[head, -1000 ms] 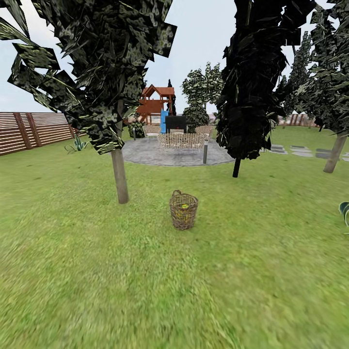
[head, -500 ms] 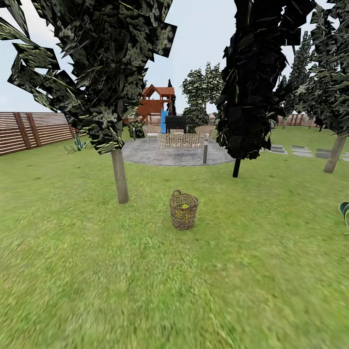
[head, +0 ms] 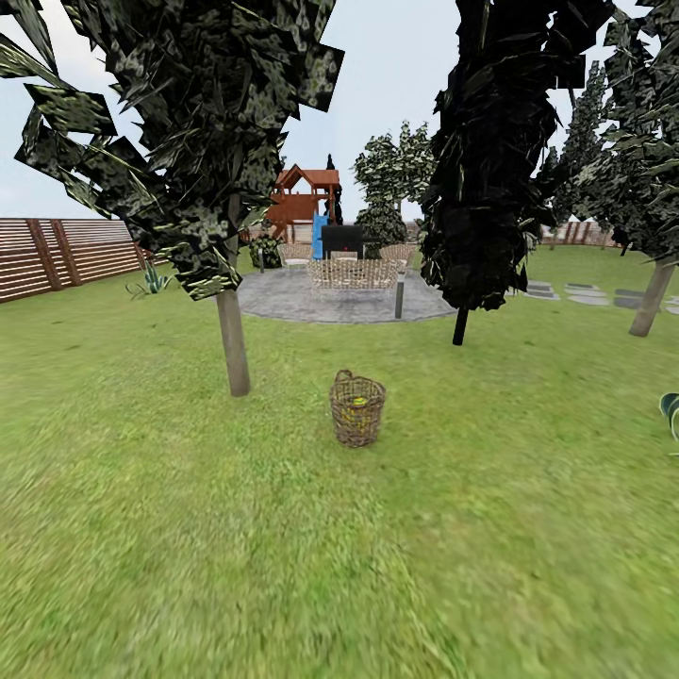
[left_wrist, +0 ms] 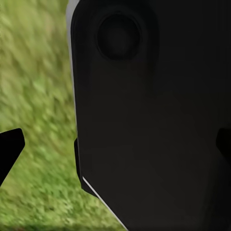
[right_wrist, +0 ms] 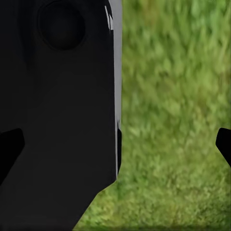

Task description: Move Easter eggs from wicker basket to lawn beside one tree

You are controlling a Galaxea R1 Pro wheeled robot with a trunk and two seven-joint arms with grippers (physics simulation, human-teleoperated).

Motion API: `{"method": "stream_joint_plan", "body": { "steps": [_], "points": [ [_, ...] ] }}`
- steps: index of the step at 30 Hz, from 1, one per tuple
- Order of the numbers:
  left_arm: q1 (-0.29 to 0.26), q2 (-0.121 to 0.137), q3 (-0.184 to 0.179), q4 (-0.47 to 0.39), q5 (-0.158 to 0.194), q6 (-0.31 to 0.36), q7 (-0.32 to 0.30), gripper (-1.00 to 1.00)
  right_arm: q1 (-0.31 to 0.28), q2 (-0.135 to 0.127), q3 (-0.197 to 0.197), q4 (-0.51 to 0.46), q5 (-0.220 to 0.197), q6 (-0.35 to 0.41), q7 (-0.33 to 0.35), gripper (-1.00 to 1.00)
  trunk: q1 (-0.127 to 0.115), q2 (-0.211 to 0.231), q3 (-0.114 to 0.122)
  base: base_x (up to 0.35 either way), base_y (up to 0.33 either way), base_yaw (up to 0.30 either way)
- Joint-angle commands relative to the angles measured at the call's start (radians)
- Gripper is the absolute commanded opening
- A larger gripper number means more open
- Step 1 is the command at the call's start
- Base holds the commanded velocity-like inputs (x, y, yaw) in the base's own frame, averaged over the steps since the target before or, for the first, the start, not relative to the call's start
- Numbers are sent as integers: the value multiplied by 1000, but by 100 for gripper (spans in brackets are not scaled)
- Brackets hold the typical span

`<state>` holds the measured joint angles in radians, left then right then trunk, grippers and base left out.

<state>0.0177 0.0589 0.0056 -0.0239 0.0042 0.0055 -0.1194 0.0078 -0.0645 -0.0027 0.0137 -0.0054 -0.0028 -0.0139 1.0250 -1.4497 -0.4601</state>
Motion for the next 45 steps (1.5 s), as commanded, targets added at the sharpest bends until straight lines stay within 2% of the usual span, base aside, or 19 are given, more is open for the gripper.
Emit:
{"method": "stream_joint_plan", "body": {
  "steps": [1, 12, 16, 19, 21, 22, 23, 24, 26, 27, 29, 31, 32, 34, 35, 38, 40, 43, 45],
  "points": [
    [1, 0, 1, -2, 0, 1, -3, 100, 0, 0, 1, 0, 1, 0, -1, 100, 0, 0, -1, 0, 0, 0],
    [1, 0, 0, -5, 0, 1, -8, 100, 0, 21, -1, -4, -4, 4, 1, 100, 0, 0, -1, 0, 0, 0],
    [1, -6, 0, -12, 4, 0, 2, 100, 0, 26, -3, -41, -6, 0, 0, 100, 0, 0, -1, 0, 0, 0],
    [1, -16, 1, -49, 6, 4, 3, 100, 0, 28, -3, -151, -3, 35, -1, 100, 0, 0, -1, 0, 0, 0],
    [-1, -17, 4, -190, 17, 102, 7, 100, -4, 28, -2, -432, -2, 282, -14, 100, 0, 0, -1, 0, 0, 0],
    [-6, -11, 19, -307, 43, 255, 29, 100, -8, 25, -3, -657, -4, 541, -38, 100, 0, 0, -1, 0, 0, 0],
    [-15, -4, 45, -392, 70, 366, 58, 100, -13, 25, -3, -802, -5, 685, -53, 100, 0, 0, -1, 0, 0, 0],
    [-32, 5, 85, -482, 105, 455, 95, 100, -24, 25, -3, -930, -3, 778, -65, 100, 0, 0, -1, 0, 0, 0],
    [-94, 15, 175, -651, 179, 539, 178, 100, -87, 27, -3, -1082, 2, 884, -111, 100, 0, 0, -1, 0, 0, 0],
    [-151, 18, 220, -745, 228, 562, 238, 100, -176, 27, -3, -1093, 0, 932, -170, 100, 0, 0, -1, 0, 0, 0],
    [-193, 16, 242, -811, 263, 576, 278, 100, -277, 28, -3, -1008, -2, 957, -219, 100, 0, 0, -1, 0, 0, 0],
    [-225, 4, 254, -826, 286, 584, 301, 100, -392, 28, -3, -820, -4, 948, -249, 100, 0, 0, -1, 0, 0, 0],
    [-241, -22, 258, -772, 294, 593, 310, 100, -449, 24, -3, -649, -3, 844, -260, 100, 0, 0, -1, 0, 0, 0],
    [-250, -37, 258, -733, 296, 607, 312, 100, -472, 22, -1, -573, -1, 740, -266, 100, 0, 0, -1, 0, 0, 0],
    [-253, -42, 254, -722, 294, 621, 313, 100, -478, 25, 2, -559, -2, 727, -268, 100, 0, 0, -1, 0, 0, 0],
    [-255, -46, 184, -699, 271, 663, 318, 100, -485, 50, 21, -544, 3, 774, -271, 100, 0, 0, -1, 0, 0, 0],
    [-256, -25, 144, -698, 261, 673, 320, 100, -487, 57, 25, -542, -1, 795, -272, 100, 0, 0, -1, 0, 0, 0],
    [-257, 30, 129, -702, 265, 682, 314, 100, -488, 33, 24, -567, -6, 804, -272, 100, 0, 0, -1, 0, 0, 0],
    [-257, 41, 126, -704, 267, 684, 312, 100, -488, 24, 25, -576, -7, 805, -272, 100, 0, 0, -1, 0, 0, 0]
  ]
}}
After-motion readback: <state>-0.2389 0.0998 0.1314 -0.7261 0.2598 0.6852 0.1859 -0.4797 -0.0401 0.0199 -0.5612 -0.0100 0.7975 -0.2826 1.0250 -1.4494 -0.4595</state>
